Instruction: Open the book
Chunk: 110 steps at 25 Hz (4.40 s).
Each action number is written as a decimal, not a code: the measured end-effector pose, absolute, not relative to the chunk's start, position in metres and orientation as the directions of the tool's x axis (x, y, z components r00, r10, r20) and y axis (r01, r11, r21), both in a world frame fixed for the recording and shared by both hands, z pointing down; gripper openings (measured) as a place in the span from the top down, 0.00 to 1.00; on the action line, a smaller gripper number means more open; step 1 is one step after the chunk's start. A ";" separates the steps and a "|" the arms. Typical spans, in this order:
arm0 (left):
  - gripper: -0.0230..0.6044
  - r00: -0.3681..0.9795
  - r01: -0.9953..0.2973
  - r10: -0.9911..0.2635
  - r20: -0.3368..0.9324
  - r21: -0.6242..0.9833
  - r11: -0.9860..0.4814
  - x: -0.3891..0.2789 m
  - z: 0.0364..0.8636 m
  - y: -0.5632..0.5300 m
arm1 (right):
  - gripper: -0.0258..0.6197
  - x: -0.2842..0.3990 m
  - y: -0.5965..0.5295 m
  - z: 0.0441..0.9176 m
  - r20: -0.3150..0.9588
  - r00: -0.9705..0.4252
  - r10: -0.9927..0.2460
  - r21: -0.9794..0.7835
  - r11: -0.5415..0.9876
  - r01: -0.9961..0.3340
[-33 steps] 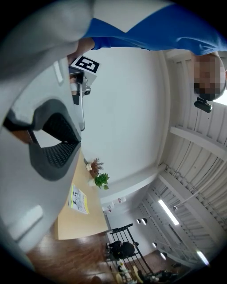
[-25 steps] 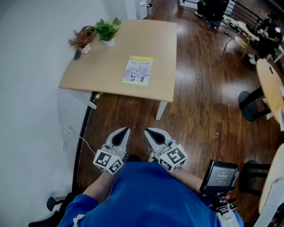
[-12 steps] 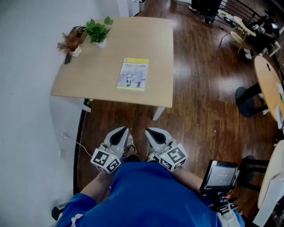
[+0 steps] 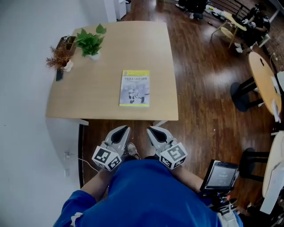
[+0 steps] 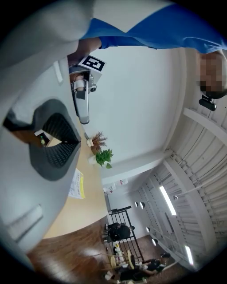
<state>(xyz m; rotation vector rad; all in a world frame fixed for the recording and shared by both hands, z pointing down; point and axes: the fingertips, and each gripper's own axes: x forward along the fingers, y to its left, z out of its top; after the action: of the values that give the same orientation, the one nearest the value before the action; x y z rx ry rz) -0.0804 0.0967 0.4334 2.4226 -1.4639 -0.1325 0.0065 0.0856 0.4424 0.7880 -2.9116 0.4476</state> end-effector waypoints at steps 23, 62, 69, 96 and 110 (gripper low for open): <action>0.95 0.559 -0.811 -0.803 0.206 0.341 -0.476 -0.113 0.474 -0.014 | 0.96 -0.006 -0.025 0.494 0.292 -0.742 -0.604 -0.298 0.680 -0.670; 0.95 0.608 -0.790 -0.682 0.408 0.399 -0.466 -0.133 0.556 -0.126 | 0.87 -0.015 -0.146 0.626 0.560 -0.690 -0.458 -0.438 0.543 -0.716; 0.95 0.601 -0.794 -0.682 0.417 0.407 -0.452 -0.139 0.560 -0.130 | 0.85 -0.020 -0.147 0.640 0.610 -0.686 -0.397 -0.458 0.530 -0.714; 0.95 0.606 -0.790 -0.676 0.419 0.417 -0.450 -0.146 0.565 -0.145 | 0.85 -0.025 -0.145 0.654 0.676 -0.693 -0.248 -0.532 0.487 -0.693; 0.95 0.616 -0.782 -0.679 0.398 0.410 -0.470 -0.145 0.557 -0.147 | 0.85 -0.020 -0.119 0.642 0.635 -0.751 -0.179 -0.638 0.427 -0.641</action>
<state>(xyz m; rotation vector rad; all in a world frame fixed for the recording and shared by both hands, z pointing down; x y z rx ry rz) -0.1445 -0.1466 0.5565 2.2795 -1.1459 0.2408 -0.0199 -0.1191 0.6423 0.6924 -2.2071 1.2865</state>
